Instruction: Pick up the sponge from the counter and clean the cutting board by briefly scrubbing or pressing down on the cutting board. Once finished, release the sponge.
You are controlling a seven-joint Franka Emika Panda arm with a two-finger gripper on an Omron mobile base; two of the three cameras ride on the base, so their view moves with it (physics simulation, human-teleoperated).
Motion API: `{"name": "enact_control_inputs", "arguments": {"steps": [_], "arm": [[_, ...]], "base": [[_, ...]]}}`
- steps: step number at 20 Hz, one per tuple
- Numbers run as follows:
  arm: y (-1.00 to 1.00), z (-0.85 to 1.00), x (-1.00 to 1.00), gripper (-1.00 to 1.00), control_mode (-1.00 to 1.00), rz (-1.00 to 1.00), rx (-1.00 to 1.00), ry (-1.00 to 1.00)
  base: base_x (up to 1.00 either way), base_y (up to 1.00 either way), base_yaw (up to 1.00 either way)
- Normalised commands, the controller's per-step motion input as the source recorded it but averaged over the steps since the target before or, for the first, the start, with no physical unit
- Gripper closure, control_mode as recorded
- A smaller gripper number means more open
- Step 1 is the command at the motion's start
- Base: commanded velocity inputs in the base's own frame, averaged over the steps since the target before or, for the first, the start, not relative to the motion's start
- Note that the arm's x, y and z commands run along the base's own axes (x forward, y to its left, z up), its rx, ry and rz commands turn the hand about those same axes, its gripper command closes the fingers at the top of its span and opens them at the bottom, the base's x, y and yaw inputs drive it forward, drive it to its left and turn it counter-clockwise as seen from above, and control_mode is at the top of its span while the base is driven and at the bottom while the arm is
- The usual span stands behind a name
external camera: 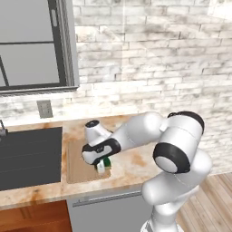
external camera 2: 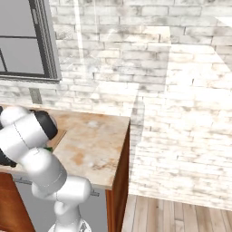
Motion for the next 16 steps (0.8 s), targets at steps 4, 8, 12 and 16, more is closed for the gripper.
{"name": "enact_control_inputs", "arguments": {"steps": [4,8,12,16], "arm": [[0.00,-0.14,0.72,1.00,-1.00,0.11,0.09,-0.05],[-0.01,-0.16,0.78,1.00,-1.00,0.09,0.10,-0.06],[0.00,-0.09,0.84,1.00,-1.00,0.03,0.10,-0.03],[0.00,0.00,0.87,1.00,-1.00,0.00,0.07,0.00]], "base": [[0.00,0.00,0.00],[0.00,0.00,0.00],[0.00,0.00,0.00],[0.00,0.00,0.00]]}}
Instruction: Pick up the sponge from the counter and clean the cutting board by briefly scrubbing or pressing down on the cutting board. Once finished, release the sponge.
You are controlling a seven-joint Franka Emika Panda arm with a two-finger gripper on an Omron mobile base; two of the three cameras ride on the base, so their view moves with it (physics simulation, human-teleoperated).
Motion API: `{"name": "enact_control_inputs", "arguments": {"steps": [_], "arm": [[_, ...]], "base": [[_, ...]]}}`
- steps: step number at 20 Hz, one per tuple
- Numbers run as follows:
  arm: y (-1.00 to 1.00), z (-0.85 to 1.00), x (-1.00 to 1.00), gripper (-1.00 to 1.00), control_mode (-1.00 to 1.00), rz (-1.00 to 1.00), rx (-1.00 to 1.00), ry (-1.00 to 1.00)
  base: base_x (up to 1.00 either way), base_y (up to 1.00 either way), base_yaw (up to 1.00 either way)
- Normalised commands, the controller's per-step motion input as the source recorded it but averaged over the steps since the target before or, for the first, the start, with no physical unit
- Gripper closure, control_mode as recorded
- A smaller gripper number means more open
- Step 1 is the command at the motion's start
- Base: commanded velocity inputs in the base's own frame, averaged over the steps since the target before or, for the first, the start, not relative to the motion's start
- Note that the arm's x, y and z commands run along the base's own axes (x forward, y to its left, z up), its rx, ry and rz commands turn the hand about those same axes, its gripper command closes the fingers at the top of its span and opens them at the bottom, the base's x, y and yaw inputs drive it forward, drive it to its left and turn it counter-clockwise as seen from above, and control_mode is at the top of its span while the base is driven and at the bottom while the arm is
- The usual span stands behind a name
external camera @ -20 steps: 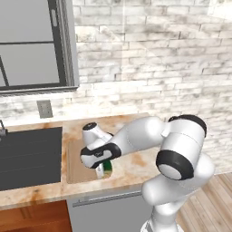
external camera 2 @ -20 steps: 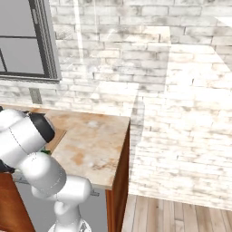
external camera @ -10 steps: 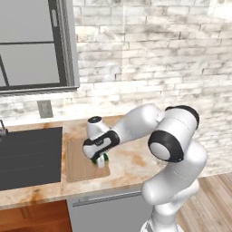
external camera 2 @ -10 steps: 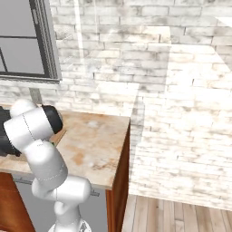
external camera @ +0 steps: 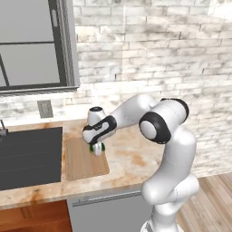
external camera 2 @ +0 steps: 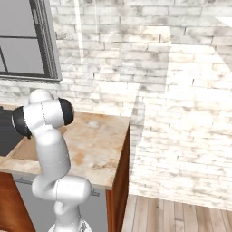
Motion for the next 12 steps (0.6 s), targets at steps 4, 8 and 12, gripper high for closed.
{"name": "enact_control_inputs", "arguments": {"steps": [4,8,12], "arm": [[0.00,0.00,0.86,1.00,-1.00,0.00,0.06,-0.01],[0.00,0.00,0.87,1.00,-1.00,0.00,0.04,-0.02],[0.07,-0.01,0.58,1.00,-1.00,0.00,0.00,0.00]], "base": [[0.00,0.00,0.00],[0.00,0.00,0.00],[0.00,0.00,0.00]]}}
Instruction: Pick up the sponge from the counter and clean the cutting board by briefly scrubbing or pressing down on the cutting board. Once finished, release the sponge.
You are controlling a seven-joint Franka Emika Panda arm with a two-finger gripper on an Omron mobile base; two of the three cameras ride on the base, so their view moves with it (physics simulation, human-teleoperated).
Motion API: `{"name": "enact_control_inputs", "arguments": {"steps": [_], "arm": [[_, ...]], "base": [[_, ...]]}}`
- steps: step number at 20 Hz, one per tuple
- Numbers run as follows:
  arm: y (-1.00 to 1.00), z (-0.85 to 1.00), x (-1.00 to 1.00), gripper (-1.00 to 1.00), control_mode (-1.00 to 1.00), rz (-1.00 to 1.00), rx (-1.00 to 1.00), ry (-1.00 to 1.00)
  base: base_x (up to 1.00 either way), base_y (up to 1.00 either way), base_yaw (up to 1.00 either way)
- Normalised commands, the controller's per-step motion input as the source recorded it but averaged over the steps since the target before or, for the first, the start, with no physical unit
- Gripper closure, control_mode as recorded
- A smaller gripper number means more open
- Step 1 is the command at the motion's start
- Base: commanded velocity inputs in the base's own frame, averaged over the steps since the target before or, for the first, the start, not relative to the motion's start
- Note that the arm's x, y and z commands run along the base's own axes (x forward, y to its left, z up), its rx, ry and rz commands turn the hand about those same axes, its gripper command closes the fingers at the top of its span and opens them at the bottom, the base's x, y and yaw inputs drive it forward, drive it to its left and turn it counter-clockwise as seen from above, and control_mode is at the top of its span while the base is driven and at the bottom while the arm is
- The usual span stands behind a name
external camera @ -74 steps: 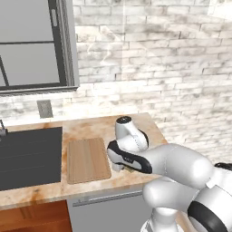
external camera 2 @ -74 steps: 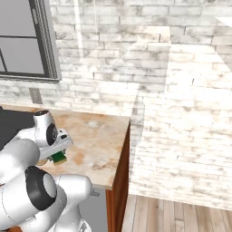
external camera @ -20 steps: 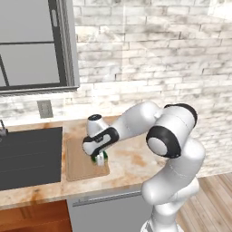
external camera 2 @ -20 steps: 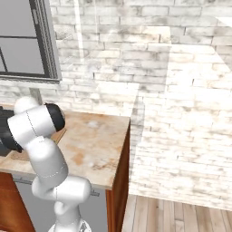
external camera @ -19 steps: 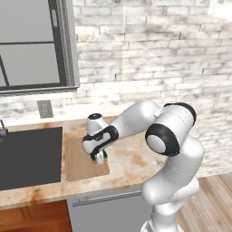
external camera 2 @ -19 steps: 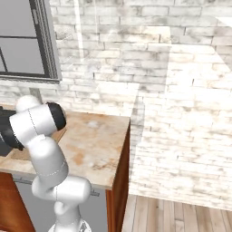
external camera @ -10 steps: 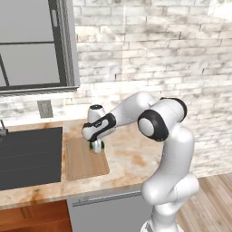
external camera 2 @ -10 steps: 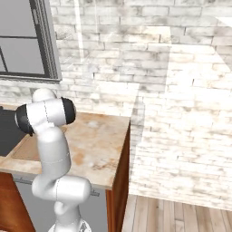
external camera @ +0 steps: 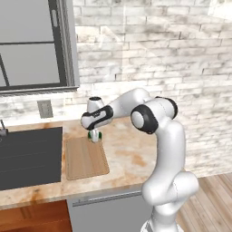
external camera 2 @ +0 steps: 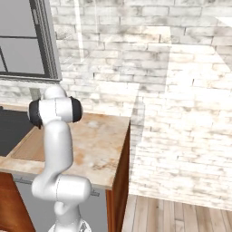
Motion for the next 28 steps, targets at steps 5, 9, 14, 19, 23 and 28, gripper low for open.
{"name": "enact_control_inputs", "arguments": {"steps": [5,9,14,19,23,28], "arm": [[0.16,-0.05,0.06,1.00,-1.00,0.00,0.00,-0.03],[0.35,-0.11,-0.24,1.00,-1.00,0.00,-0.01,-0.05],[0.35,-0.20,-0.35,1.00,-1.00,0.00,0.00,-0.08],[0.23,-0.13,-0.40,1.00,-1.00,0.00,0.00,-0.05],[0.00,0.00,-0.73,1.00,-1.00,0.00,0.00,-0.02],[0.00,0.00,-0.80,1.00,-1.00,0.00,0.00,0.00]], "base": [[0.00,0.00,0.00],[0.00,0.00,0.00],[0.00,0.00,0.00],[0.00,0.00,0.00],[0.00,0.00,0.00],[0.00,0.00,0.00]]}}
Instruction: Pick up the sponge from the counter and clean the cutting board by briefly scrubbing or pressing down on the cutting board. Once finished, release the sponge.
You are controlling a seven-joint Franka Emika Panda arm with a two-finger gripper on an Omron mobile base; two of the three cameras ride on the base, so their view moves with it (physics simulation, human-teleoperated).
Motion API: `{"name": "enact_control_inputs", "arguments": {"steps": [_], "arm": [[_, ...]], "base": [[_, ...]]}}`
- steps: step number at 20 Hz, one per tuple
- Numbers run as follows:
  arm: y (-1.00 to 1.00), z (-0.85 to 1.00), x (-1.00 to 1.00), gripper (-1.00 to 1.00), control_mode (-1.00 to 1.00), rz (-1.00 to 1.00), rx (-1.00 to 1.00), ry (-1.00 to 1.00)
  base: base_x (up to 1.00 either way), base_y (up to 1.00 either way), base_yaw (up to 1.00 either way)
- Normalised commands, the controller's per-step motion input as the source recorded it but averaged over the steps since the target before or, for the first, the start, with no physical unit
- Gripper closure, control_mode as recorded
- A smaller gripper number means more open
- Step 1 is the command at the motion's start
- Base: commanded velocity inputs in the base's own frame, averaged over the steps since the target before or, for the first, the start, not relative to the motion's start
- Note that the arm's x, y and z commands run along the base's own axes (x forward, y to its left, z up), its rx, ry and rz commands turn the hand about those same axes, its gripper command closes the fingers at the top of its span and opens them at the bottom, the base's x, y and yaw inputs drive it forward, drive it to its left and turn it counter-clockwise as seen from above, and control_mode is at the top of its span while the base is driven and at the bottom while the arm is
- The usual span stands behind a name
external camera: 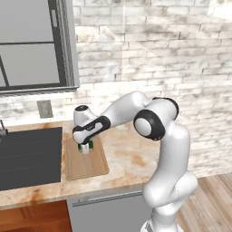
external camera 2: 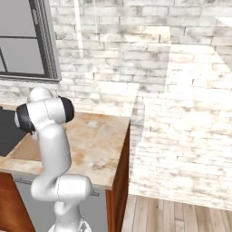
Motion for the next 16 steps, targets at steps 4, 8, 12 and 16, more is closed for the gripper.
{"name": "enact_control_inputs", "arguments": {"steps": [4,8,12,16], "arm": [[0.01,-0.08,-0.80,1.00,-1.00,0.00,0.00,0.00],[0.00,-0.10,-0.82,1.00,-1.00,0.00,0.00,0.00],[0.07,-0.18,-0.82,1.00,-1.00,0.00,0.00,0.00],[0.06,-0.16,-0.77,1.00,-1.00,0.00,0.00,0.00]], "base": [[0.00,0.00,0.00],[0.00,0.00,0.00],[0.00,0.00,0.00],[0.00,0.00,0.00]]}}
